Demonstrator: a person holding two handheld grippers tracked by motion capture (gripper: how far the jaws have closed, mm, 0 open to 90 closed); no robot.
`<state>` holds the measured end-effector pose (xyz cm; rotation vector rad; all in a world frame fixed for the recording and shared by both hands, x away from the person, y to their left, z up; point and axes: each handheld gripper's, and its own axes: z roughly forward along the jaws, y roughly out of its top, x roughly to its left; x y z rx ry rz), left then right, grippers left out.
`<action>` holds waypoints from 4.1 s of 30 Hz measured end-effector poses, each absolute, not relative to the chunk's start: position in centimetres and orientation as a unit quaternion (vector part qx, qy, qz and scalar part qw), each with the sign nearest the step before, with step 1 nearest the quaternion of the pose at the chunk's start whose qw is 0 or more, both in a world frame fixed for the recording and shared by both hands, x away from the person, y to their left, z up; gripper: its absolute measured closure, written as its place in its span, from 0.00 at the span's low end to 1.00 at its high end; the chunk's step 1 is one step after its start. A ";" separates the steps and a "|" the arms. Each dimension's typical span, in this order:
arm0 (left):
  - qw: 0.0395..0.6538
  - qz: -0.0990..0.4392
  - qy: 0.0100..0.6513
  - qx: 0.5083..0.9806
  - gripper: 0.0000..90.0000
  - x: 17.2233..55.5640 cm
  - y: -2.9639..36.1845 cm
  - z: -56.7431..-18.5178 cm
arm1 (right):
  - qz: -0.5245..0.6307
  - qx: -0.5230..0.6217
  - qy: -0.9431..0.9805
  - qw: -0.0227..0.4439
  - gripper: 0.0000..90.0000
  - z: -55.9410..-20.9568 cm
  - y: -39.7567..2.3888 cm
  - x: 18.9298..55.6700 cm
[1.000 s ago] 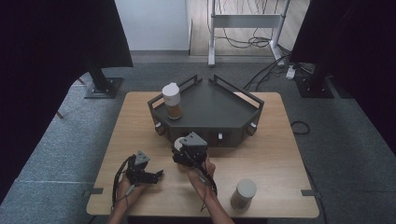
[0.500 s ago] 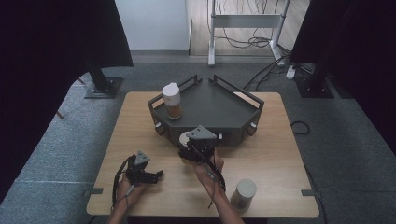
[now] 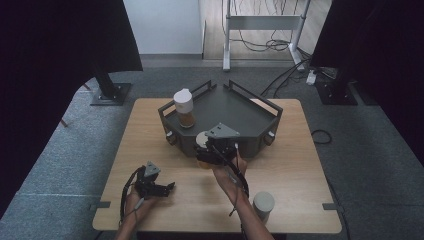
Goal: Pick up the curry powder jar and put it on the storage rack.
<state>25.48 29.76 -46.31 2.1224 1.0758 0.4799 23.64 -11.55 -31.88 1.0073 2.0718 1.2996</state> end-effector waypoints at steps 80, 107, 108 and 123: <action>0.351 0.183 0.410 0.822 0.05 25.6 29.8 -46.3 | 0.459 0.395 0.734 0.309 0.36 -29.8 -13.6 33.1; 0.351 0.182 0.410 0.822 0.04 25.6 29.8 -46.3 | 0.465 0.387 0.734 0.309 0.32 -30.1 -14.0 33.3; 0.351 0.182 0.410 0.822 0.04 25.6 29.8 -46.3 | 0.463 0.388 0.734 0.311 0.30 -30.0 -13.9 33.2; 0.351 0.182 0.409 0.822 0.04 25.7 29.8 -46.3 | 0.472 0.375 0.733 0.317 0.20 -29.9 -14.6 32.4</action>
